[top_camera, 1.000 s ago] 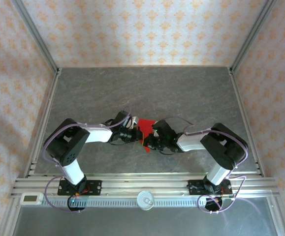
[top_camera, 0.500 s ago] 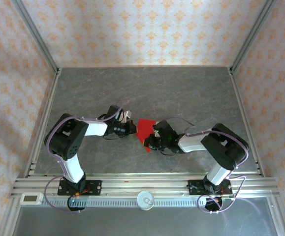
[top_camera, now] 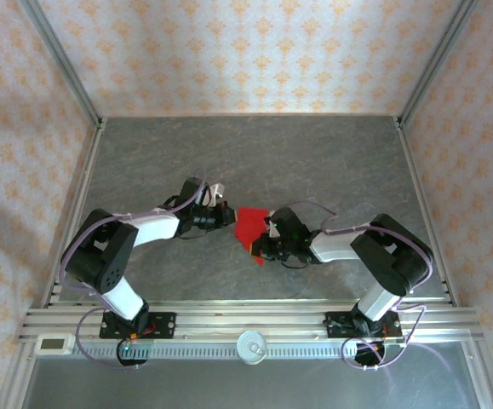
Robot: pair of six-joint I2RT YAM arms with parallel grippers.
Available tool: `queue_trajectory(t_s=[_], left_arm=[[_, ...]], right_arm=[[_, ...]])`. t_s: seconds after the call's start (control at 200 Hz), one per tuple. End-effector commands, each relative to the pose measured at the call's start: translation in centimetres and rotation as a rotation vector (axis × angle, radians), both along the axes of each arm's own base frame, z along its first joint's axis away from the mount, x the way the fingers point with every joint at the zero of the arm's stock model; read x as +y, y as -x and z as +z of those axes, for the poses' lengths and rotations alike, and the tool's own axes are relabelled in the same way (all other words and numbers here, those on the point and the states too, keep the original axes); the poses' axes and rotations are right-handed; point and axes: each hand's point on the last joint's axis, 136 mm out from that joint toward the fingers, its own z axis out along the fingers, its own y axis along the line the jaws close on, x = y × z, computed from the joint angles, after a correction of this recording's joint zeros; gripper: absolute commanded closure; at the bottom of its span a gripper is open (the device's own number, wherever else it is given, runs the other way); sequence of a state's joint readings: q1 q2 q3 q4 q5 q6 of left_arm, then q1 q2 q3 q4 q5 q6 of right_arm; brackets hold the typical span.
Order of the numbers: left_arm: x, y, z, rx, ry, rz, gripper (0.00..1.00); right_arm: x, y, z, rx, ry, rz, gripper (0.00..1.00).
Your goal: Fold a paper plane with a square sheet of paper (pick it up from the middle)
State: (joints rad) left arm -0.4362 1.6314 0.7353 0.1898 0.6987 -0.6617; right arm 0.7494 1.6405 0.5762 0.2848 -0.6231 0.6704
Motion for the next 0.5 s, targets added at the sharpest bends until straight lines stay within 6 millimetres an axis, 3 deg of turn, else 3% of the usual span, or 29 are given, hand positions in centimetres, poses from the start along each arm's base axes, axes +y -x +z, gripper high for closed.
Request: queue_trajectory(t_s=[0.0,0.11,0.235,0.495], left_arm=[[-2.4,1.5,0.3,-0.013,0.040,-0.070,0.97],[-2.7,2.1,-2.1,0.039,-0.001,-0.076,0.97],[-1.6,2.2,-4.8,0.076,-0.084,-0.048,0.99],[0.0,3.8,-8.0,0.125,-0.164,-0.046,1.00]], right_arm=[[-3.6,2.7,-3.9,0.120,0.181,0.002,1.00],[-3.4,2.4,-3.7,0.115,0.175,0.003,1.00],[-2.9,1.9,-2.9,0.101,0.163,0.005,1.00],[0.4,-1.0,1.8,0.032,0.015,-0.034,1.00]])
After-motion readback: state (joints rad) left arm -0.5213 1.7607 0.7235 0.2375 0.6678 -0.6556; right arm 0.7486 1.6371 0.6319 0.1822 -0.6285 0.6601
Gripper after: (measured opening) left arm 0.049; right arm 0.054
